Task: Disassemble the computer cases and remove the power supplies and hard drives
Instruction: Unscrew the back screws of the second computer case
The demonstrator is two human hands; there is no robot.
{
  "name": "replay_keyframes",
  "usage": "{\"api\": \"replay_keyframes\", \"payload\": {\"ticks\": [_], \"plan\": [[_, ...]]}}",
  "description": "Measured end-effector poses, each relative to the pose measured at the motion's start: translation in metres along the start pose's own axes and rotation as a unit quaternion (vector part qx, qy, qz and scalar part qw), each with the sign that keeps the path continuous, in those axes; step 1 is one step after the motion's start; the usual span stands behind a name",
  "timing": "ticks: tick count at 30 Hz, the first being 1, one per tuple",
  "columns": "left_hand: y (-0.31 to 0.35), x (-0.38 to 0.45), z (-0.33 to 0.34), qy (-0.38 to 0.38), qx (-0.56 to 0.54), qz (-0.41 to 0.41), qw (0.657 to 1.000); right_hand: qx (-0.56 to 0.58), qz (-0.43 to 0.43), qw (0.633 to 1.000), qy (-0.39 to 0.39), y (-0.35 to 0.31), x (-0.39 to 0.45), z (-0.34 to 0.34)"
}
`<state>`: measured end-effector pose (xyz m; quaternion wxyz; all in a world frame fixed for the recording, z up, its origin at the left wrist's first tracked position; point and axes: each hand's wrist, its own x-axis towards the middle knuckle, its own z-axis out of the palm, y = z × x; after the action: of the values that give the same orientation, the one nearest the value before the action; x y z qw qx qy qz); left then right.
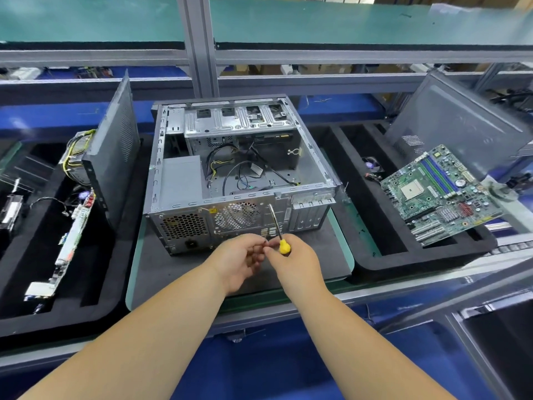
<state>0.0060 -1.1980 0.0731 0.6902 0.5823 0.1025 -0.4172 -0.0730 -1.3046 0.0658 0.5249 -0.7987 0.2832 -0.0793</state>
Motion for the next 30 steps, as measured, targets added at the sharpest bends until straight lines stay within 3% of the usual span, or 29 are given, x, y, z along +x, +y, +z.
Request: {"api": "replay_keyframes", "payload": {"ticks": [6,11,19,25,30], "plan": [[0.002,0.0,0.04,-0.045,0.054,-0.002,0.998,0.012,-0.003,1.0,0.022,0.007,0.007,-0.044],[0.007,0.001,0.08,-0.1,0.082,0.016,0.991,0.008,-0.007,0.997,0.078,0.016,0.012,-0.086],[0.037,-0.011,0.126,-0.121,0.214,0.078,0.966,-0.052,0.048,0.979,0.193,0.039,0.053,-0.165],[0.095,-0.022,0.12,-0.123,0.219,0.194,0.948,-0.105,0.106,0.977,0.151,0.045,0.094,-0.193],[0.14,-0.007,0.09,-0.064,0.257,0.225,0.938,-0.045,0.086,0.984,0.148,0.025,0.112,-0.186]]}}
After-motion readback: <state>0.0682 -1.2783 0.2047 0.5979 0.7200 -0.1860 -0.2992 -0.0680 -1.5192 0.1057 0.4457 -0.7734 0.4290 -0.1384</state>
